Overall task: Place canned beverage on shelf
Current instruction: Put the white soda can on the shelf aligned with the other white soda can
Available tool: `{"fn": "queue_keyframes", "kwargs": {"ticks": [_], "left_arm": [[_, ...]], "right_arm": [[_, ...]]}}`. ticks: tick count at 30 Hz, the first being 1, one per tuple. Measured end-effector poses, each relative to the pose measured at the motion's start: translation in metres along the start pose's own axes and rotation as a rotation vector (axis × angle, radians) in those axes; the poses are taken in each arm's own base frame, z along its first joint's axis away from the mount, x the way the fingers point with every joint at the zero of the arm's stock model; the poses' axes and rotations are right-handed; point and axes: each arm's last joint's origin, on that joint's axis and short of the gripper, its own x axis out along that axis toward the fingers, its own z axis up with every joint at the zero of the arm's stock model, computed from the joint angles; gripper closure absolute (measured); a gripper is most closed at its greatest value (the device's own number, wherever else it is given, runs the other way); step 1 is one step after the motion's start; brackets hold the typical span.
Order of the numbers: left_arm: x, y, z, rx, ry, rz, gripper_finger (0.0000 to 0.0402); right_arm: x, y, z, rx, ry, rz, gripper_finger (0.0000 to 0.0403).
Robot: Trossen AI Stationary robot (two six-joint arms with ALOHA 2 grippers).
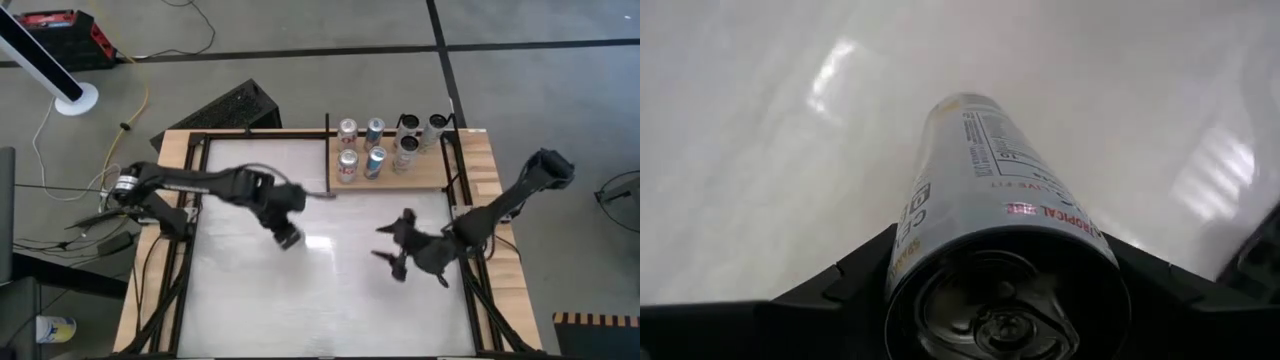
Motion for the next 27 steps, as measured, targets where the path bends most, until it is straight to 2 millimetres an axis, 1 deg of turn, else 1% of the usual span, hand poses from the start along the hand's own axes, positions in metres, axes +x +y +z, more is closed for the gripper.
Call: {"fn": "queue_keyframes", "kwargs": {"ticks": [4,7,10,14,18,21,22,24,27], "left_arm": [[0.004,0.016,0.019,-0.111,-0.012,-0.017,0.0163],[0.006,0.021,0.025,-0.155,-0.020,-0.024,0.0163],[0.010,0.024,0.026,-0.174,0.000,0.002,0.0163],[0.016,0.023,0.025,-0.199,0.020,0.030,0.0163],[0.025,0.021,0.025,-0.225,0.025,0.064,0.0163],[0.031,0.021,0.026,-0.211,0.023,0.089,0.0163],[0.032,0.021,0.027,-0.204,0.025,0.092,0.0156],[0.039,0.020,0.027,-0.201,0.036,0.101,0.0125],[0.042,0.019,0.028,-0.190,0.043,0.099,0.0071]], "right_arm": [[0.025,0.016,-0.012,-0.065,-0.192,0.050,0.0082],[0.053,0.024,-0.014,-0.126,-0.304,0.024,0.0082],[0.084,0.029,-0.015,-0.175,-0.359,-0.028,0.0082],[0.123,0.027,-0.015,-0.196,-0.370,-0.099,0.0082],[0.154,0.026,-0.012,-0.207,-0.346,-0.076,0.0082],[0.167,0.029,-0.011,-0.207,-0.332,-0.030,0.0082],[0.170,0.030,-0.013,-0.213,-0.323,-0.019,0.0082],[0.174,0.031,-0.013,-0.216,-0.319,-0.009,0.0082],[0.174,0.030,-0.014,-0.224,-0.313,-0.010,0.0082]]}}
